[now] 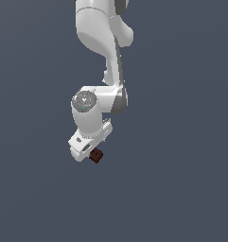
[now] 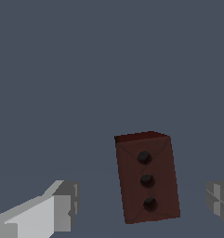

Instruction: Pick up the object and move it to a goal position.

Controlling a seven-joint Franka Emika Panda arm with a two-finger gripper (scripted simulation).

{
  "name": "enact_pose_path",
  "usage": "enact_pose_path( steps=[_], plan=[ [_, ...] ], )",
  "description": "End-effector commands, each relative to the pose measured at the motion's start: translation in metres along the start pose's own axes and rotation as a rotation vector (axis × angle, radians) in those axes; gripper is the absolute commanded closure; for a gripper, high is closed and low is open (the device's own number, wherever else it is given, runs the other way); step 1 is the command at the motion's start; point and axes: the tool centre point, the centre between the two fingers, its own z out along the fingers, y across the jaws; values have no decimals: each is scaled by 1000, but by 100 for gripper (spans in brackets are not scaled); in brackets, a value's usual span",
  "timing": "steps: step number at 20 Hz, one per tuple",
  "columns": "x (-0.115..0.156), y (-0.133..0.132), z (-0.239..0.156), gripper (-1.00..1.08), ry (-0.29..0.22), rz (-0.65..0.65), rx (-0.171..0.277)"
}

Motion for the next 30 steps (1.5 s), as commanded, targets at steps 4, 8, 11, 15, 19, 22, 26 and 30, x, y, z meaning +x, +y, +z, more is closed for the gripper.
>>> enact_pose_path(
  steps=[4, 8, 11, 15, 19, 22, 26, 30],
  plan=[
    [-6, 8, 9, -92, 3, -77, 3],
    [-9, 12, 13, -92, 4, -109, 4],
    [-10, 13, 14, -92, 5, -120, 5],
    [-10, 13, 14, -92, 5, -119, 5],
    [-10, 13, 23, -92, 5, -119, 5],
    [-10, 12, 38, -92, 5, -121, 5],
    [-10, 12, 57, -92, 5, -123, 5],
    [-10, 13, 65, -92, 5, -123, 5]
  ],
)
